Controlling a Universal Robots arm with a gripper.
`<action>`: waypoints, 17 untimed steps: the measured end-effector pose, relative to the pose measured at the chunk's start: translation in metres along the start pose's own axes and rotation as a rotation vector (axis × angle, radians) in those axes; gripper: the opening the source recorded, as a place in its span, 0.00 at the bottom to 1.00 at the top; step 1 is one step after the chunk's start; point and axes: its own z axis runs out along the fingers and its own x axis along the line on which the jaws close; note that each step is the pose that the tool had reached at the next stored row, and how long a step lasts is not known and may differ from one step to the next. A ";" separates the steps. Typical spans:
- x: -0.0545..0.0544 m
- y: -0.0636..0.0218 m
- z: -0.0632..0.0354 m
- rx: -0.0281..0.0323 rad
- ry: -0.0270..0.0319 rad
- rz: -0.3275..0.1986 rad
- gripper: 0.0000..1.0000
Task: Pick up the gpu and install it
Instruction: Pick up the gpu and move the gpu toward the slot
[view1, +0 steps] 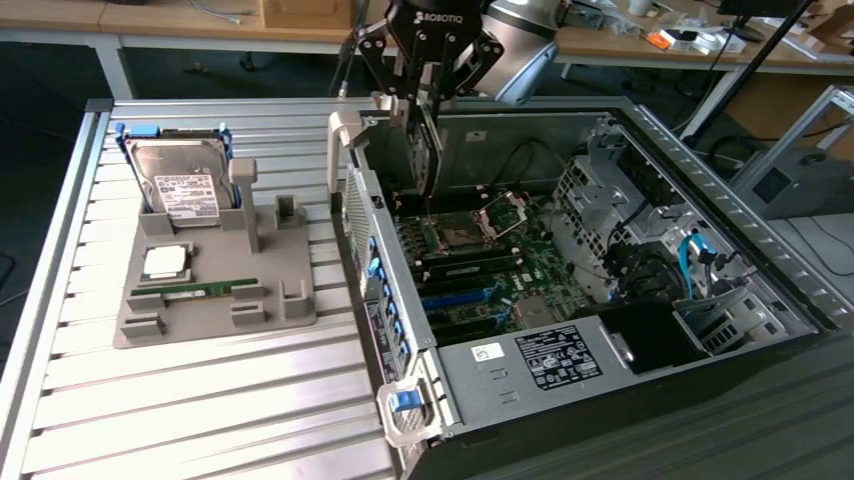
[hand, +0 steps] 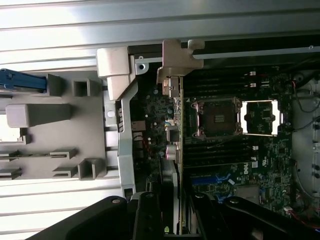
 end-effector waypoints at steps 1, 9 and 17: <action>0.000 0.0000 0.0001 0.0000 0.0000 0.000 0.27; -0.002 0.0002 0.0010 0.0003 0.0000 0.000 0.27; -0.003 0.0003 0.0016 0.0005 0.0000 0.000 0.27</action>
